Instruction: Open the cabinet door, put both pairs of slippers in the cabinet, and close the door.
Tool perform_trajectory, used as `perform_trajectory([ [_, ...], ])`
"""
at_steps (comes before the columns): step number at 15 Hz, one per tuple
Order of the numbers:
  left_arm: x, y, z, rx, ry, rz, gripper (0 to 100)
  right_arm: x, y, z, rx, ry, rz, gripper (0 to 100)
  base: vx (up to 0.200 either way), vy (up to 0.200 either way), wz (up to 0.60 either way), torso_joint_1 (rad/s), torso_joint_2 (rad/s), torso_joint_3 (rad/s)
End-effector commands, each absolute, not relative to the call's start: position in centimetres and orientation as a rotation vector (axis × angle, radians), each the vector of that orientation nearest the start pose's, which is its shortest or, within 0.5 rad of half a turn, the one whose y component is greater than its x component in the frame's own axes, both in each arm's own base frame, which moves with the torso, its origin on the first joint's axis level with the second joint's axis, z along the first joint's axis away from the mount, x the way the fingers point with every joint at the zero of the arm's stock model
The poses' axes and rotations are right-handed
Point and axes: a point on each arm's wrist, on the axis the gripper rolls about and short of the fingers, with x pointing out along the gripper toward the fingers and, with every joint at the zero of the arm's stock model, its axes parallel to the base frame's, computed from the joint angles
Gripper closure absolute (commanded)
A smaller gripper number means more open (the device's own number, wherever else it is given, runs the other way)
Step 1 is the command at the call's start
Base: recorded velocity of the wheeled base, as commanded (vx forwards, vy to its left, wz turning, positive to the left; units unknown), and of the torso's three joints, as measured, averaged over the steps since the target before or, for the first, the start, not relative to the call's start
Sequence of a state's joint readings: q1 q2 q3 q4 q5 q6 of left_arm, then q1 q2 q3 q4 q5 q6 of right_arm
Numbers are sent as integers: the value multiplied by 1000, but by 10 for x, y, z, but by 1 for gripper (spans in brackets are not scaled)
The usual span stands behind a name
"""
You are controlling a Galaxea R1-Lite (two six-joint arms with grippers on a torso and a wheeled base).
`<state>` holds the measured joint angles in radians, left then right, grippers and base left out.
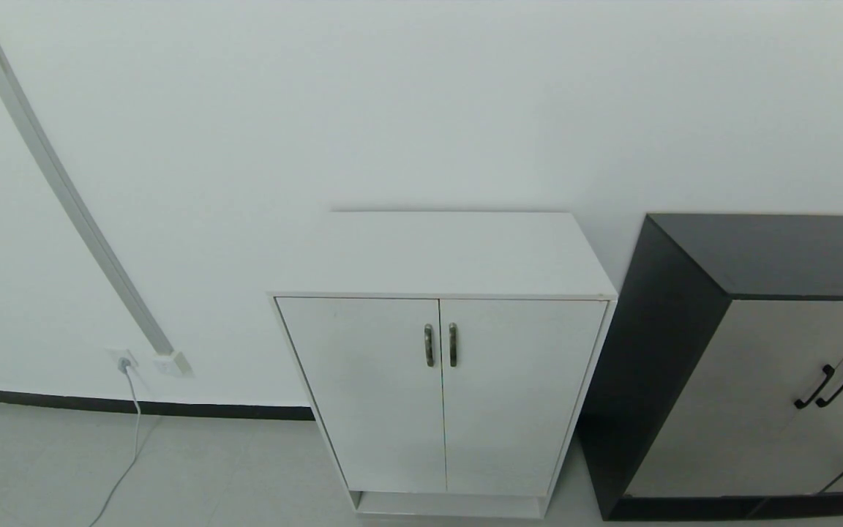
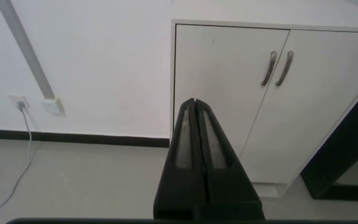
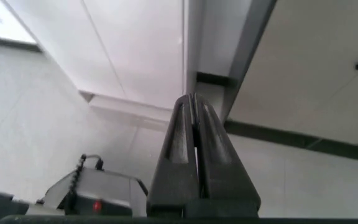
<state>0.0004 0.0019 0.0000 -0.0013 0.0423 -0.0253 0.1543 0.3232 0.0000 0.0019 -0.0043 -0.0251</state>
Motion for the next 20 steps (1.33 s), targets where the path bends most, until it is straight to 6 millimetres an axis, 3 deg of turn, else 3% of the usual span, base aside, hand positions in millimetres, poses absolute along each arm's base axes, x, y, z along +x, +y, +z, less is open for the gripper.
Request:
perform_trajectory([
  [1, -23, 1, 76, -26, -1, 44, 100, -4, 0, 79, -33, 246, 51, 100, 0, 0, 0, 0, 0, 0],
  [8, -23, 1, 76, -26, -1, 44, 100, -23, 0, 75, -18, 2, 0, 100, 0, 0, 0, 0, 0, 0],
  [13, -23, 1, 76, -26, -1, 46, 100, -23, -1, 76, 84, -5, -20, 100, 0, 0, 0, 0, 0, 0],
  [20, -23, 1, 76, -15, 0, 46, 100, -23, -1, 76, 78, -6, -41, 100, 0, 0, 0, 0, 0, 0],
])
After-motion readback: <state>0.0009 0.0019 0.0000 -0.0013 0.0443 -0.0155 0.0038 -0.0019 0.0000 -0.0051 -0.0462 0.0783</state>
